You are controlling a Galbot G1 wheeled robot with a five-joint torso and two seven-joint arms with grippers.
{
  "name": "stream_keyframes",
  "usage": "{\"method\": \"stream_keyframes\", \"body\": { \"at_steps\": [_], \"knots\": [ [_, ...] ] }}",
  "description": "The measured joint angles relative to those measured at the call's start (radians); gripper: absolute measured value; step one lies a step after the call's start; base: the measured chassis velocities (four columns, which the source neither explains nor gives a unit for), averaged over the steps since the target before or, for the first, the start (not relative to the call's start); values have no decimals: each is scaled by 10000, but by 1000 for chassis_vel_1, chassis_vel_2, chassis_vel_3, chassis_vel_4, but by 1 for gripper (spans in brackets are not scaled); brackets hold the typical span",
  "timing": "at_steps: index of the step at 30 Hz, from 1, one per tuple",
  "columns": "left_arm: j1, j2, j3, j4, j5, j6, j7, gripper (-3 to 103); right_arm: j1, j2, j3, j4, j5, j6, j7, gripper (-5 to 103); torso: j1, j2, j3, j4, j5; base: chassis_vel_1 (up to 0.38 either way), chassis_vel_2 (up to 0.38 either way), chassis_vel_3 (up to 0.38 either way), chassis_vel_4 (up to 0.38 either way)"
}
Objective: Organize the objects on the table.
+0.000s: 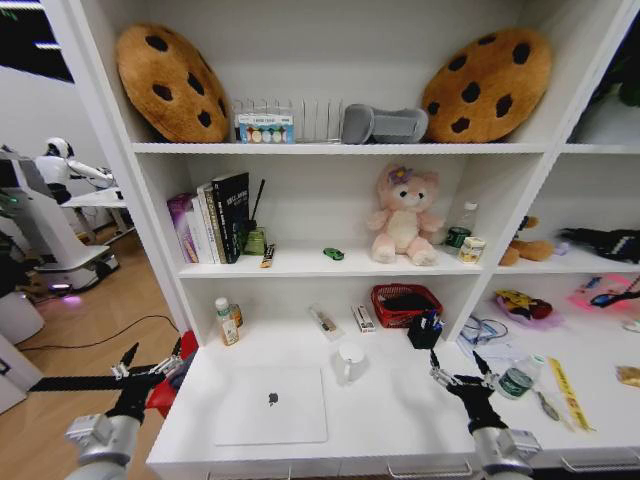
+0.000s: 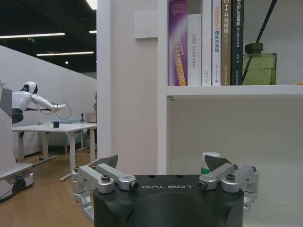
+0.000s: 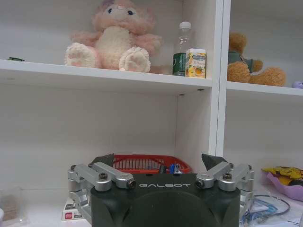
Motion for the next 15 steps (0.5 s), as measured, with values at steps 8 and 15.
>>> {"method": "stream_keyframes", "body": {
  "at_steps": [8,15],
  "knots": [
    [0,0,0,0,0,0,0,100,3,-123,94,157,147,1,-20,100,3,-1,2,0,1,-74,-78,81,88],
    [0,0,0,0,0,0,0,100,-113,-219,219,226,115,12,-38,100,1,0,2,0,2,-58,-77,66,70]
  ]
}}
